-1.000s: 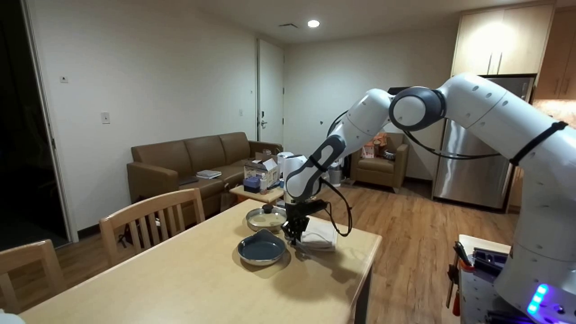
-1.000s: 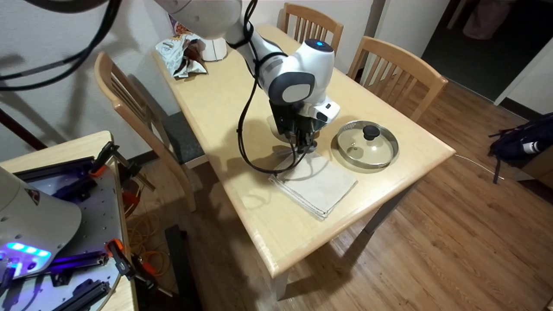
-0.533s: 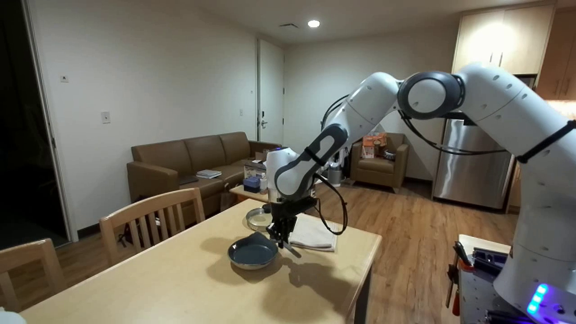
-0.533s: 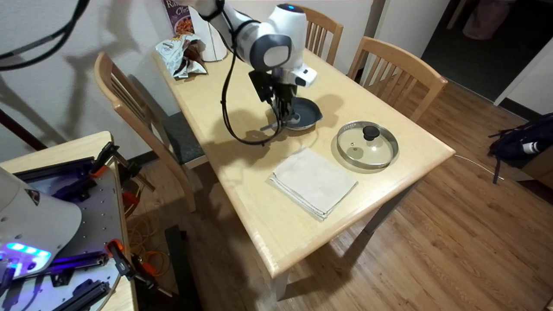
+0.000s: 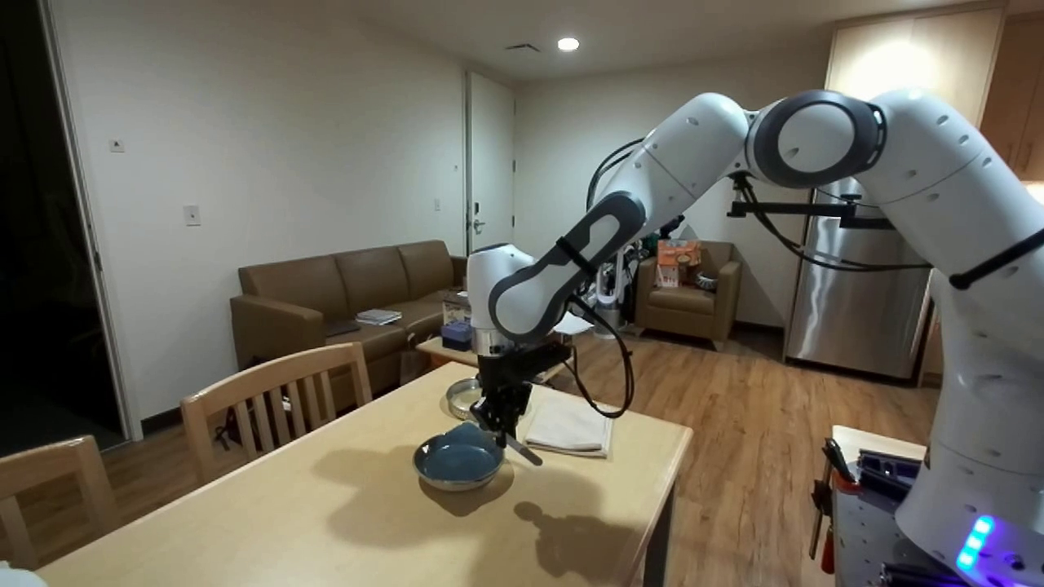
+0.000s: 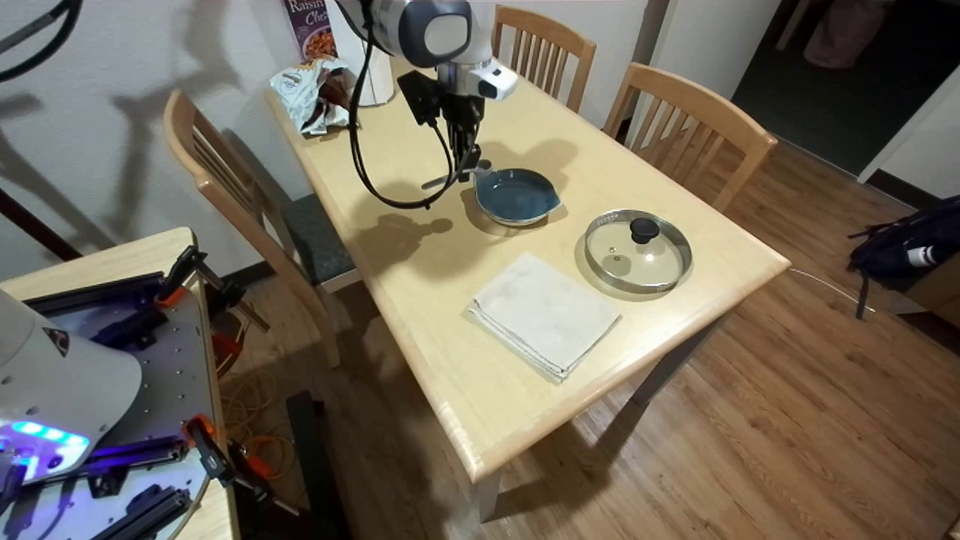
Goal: Put the grey spoon in the bowl
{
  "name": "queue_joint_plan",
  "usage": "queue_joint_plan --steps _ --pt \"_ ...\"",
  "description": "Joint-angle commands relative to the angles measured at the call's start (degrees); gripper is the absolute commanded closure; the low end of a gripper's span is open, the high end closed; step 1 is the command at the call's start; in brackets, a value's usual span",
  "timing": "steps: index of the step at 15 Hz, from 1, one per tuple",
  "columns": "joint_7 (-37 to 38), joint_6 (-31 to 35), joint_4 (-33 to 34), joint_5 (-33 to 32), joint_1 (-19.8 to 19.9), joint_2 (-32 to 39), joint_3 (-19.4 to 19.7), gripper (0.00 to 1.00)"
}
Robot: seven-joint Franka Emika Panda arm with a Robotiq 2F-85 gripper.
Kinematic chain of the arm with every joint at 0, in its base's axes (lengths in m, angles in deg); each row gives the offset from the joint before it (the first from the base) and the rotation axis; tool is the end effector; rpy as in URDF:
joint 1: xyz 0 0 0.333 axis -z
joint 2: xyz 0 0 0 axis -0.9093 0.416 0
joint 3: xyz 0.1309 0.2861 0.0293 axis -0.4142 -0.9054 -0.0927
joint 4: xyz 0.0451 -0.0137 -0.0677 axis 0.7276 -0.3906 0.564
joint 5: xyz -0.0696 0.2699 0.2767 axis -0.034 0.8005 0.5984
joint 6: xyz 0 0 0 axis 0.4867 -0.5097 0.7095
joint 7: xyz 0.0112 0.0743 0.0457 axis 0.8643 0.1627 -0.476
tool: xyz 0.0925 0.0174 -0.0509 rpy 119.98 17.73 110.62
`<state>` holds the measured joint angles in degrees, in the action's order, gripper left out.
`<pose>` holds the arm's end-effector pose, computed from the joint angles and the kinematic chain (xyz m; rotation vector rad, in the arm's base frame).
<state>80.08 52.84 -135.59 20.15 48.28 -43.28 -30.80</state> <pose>0.6524 0.1611 0.1777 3.0882 -0.3015 -0.1142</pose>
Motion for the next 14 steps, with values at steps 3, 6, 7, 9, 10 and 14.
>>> queue_joint_plan --steps 3,6,7,9,10,14 --pt "1.37 -0.94 0.07 -0.73 2.08 0.08 -0.94 0.78" --pt "1.60 -0.96 0.06 -0.67 2.49 0.13 -0.87 0.95" --pt "-0.08 -2.42 1.16 0.25 3.45 0.71 -1.87 0.95" --pt "-3.57 -4.74 3.02 1.27 5.23 1.81 -3.60 0.95" --pt "-5.10 -6.06 4.02 1.56 6.04 2.49 -4.30 0.95" --pt "-11.85 -12.30 8.56 2.44 9.43 5.38 -6.54 0.95"
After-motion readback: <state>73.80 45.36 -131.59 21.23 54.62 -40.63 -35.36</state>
